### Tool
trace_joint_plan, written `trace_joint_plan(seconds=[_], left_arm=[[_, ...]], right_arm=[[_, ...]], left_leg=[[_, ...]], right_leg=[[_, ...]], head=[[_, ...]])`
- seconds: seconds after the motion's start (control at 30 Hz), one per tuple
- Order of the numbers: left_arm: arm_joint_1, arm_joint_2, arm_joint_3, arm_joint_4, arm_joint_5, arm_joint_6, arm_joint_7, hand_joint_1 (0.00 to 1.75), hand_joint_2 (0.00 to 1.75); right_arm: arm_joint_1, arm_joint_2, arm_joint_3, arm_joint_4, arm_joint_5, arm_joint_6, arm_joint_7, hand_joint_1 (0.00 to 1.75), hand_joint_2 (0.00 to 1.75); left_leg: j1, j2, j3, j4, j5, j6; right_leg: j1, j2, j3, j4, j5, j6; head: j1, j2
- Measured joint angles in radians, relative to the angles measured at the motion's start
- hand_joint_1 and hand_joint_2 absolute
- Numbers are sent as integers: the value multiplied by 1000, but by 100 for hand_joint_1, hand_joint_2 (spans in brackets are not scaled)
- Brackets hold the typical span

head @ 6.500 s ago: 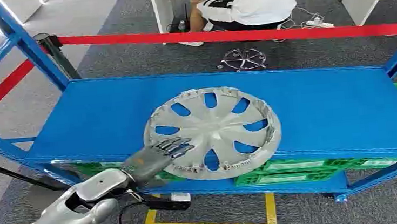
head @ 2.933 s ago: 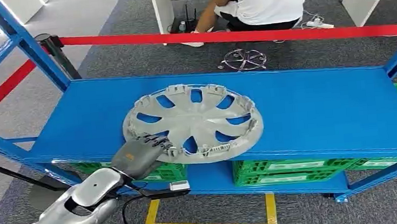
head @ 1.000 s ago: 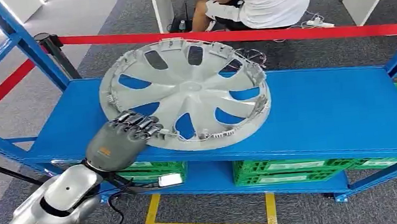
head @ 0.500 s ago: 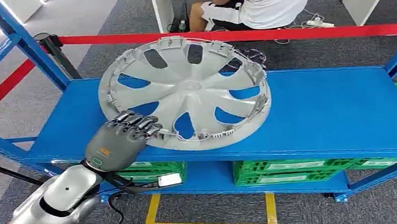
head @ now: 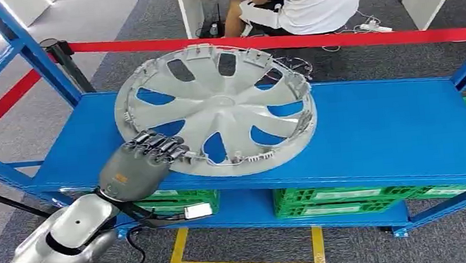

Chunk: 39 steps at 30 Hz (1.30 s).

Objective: Take the parts from the cabinet and place them on the table.

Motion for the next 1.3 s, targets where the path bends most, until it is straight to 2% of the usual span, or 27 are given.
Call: trace_joint_plan(seconds=[0.17, 0.3, 0.4, 0.43, 0.47, 0.5, 0.53, 0.57, 0.6, 0.63, 0.67, 0.7, 0.77, 0.8, 0.83, 0.87, 0.9, 0.93, 1.0, 1.03, 1.1, 1.13, 1.17, 1.2, 1.23, 1.27, 1.3], left_arm=[[9, 10, 2, -5, 8, -6, -1, 175, 175], [11, 14, 2, -6, 8, -7, -1, 175, 175], [11, 16, 2, -7, 8, -7, -1, 175, 175], [11, 16, 3, -10, 8, -7, -1, 175, 175], [12, 16, 4, -14, 8, -7, -1, 175, 175], [9, 16, 4, -15, 8, -7, -2, 175, 175], [10, 16, 5, -15, 8, -8, -2, 175, 175], [12, 16, 5, -15, 8, -8, -2, 175, 175], [13, 16, 5, -15, 8, -8, -2, 175, 175], [13, 16, 5, -15, 8, -8, -2, 175, 175], [15, 16, 5, -15, 8, -9, -2, 175, 175], [16, 16, 5, -15, 8, -11, -2, 175, 175], [16, 16, 5, -15, 8, -14, -2, 175, 175], [16, 17, 5, -15, 8, -16, -2, 175, 175], [14, 18, 6, -16, 8, -19, -2, 175, 175], [14, 18, 6, -19, 8, -20, -4, 175, 175], [15, 19, 6, -19, 7, -21, -5, 175, 175], [15, 21, 6, -19, 8, -23, -5, 175, 175], [15, 23, 6, -19, 8, -27, -7, 175, 175], [15, 24, 6, -19, 10, -29, -8, 175, 175], [16, 25, 6, -19, 12, -37, -8, 175, 175], [16, 25, 6, -19, 14, -41, -8, 175, 175], [17, 25, 6, -19, 15, -43, -8, 175, 175], [17, 25, 6, -19, 15, -44, -8, 175, 175], [16, 25, 6, -19, 15, -45, -8, 175, 175], [16, 25, 6, -19, 15, -45, -8, 175, 175], [13, 25, 6, -20, 15, -45, -8, 175, 175]], right_arm=[[0, 1, 0, 0, 1, 1, 0, 0, 0], [0, 2, 0, 0, 2, 2, 0, 0, 0], [0, 2, 0, 0, 2, 3, 0, 0, 0], [-1, 2, 1, 0, 2, 3, 0, 0, 0], [-1, 2, 1, 0, 2, 3, 0, 0, 0], [0, 2, 1, 0, 2, 3, 0, 0, 0], [-2, 2, 1, -1, 2, 2, 0, 0, 0], [-1, 2, 1, -1, 2, 3, 1, 0, 0], [0, 2, 2, -1, 2, 3, 1, 0, 0], [1, 2, 2, -1, 2, 3, 1, 0, 0], [1, 2, 3, -2, 2, 3, 1, 0, 0], [1, 2, 3, -2, 2, 3, 1, 0, 0], [-1, 2, 4, -2, 2, 3, 1, 0, 0], [-3, 9, 4, -4, 3, 4, 2, 0, 0], [-4, 9, 4, -4, 5, 5, 1, 0, 0], [-6, 8, 4, -4, 5, 5, 2, 0, 0], [-6, 8, 4, -4, 5, 5, 2, 0, 0], [-4, 8, 5, -5, 5, 7, 2, 0, 0], [-3, 8, 5, -4, 5, 7, 2, 0, 0], [-3, 8, 5, -4, 5, 7, 2, 0, 0], [-3, 8, 5, -4, 6, 8, 2, 0, 0], [-3, 8, 5, -4, 8, 10, 5, 0, 0], [-3, 8, 5, -4, 8, 11, 5, 0, 0], [-4, 8, 5, -4, 8, 11, 5, 0, 0], [-5, 8, 5, -4, 8, 11, 5, 0, 0], [-6, 8, 5, -4, 8, 12, 5, 0, 0], [-6, 8, 5, -5, 8, 12, 5, 0, 0]], left_leg=[[-3, 0, -1, 3, -1, 3], [-6, 0, -4, 9, -3, 8], [-10, 0, -9, 11, -1, 18], [-7, 0, -9, 0, 6, 25], [5, 3, 1, -13, 17, 29], [6, 4, 1, -16, 18, 32], [8, 5, 1, -16, 19, 32], [8, 6, 1, -16, 18, 32], [9, 6, 1, -16, 18, 32], [9, 6, 2, -14, 17, 32], [12, 6, 4, -14, 15, 29], [16, 5, 8, -11, 12, 24], [26, 3, 14, 5, -7, 5], [22, 2, 5, 15, -16, -5], [19, 0, -9, 38, -21, -12], [17, 0, -17, 37, -17, -16], [17, 0, -22, 36, -14, -19], [18, 0, -24, 36, -16, -20], [19, 3, -38, 65, -51, -28], [18, 3, -64, 123, -88, -29], [18, 3, -135, 287, -168, -31], [17, 3, -162, 347, -184, -28], [16, 3, -163, 352, -174, -24], [14, 3, -143, 316, -142, -17], [12, 3, -107, 246, -104, -10], [8, 3, -56, 153, -65, 0], [2, 3, -8, 74, -49, 11]], right_leg=[[-3, 0, 0, 0, 1, 1], [-5, 0, 0, 0, 3, 7], [-9, 0, 1, -8, 9, 17], [-7, 1, 3, -12, 12, 23], [-6, -1, -10, -9, 6, 24], [-2, -5, -21, 20, -15, 28], [-4, -6, -51, 86, -50, 32], [-7, -7, -95, 182, -90, 37], [-9, -7, -134, 256, -113, 41], [-11, -7, -159, 299, -118, 45], [-14, -8, -160, 292, -99, 49], [-18, -9, -136, 238, -57, 54], [-27, -12, -54, 62, 39, 66], [-23, -7, -42, 50, 12, 75], [-28, -2, -33, 27, 7, 56], [-27, -1, -47, 43, 8, 44], [-25, 0, -54, 50, 7, 41], [-25, 1, -62, 55, 7, 37], [-27, 0, -67, 52, 7, 17], [-26, 0, -69, 51, 10, 12], [-20, -2, -75, 50, 14, 5], [-17, -2, -78, 50, 18, 0], [-14, -2, -82, 50, 22, -4], [-11, -2, -86, 50, 28, -8], [-9, -2, -91, 49, 34, -9], [-8, -1, -96, 49, 41, -7], [-8, -1, -99, 49, 49, -4]], head=[[0, 0], [0, 0], [-1, 0], [-2, 0], [0, 0], [4, 0], [9, 0], [9, 0], [10, 0], [10, 0], [9, 0], [9, 0], [10, 0], [17, 0], [24, 0], [15, 0], [10, 0], [13, 0], [7, 0], [4, 0], [3, 0], [3, 0], [4, 0], [3, 0], [4, 0], [3, 0], [3, 0]])
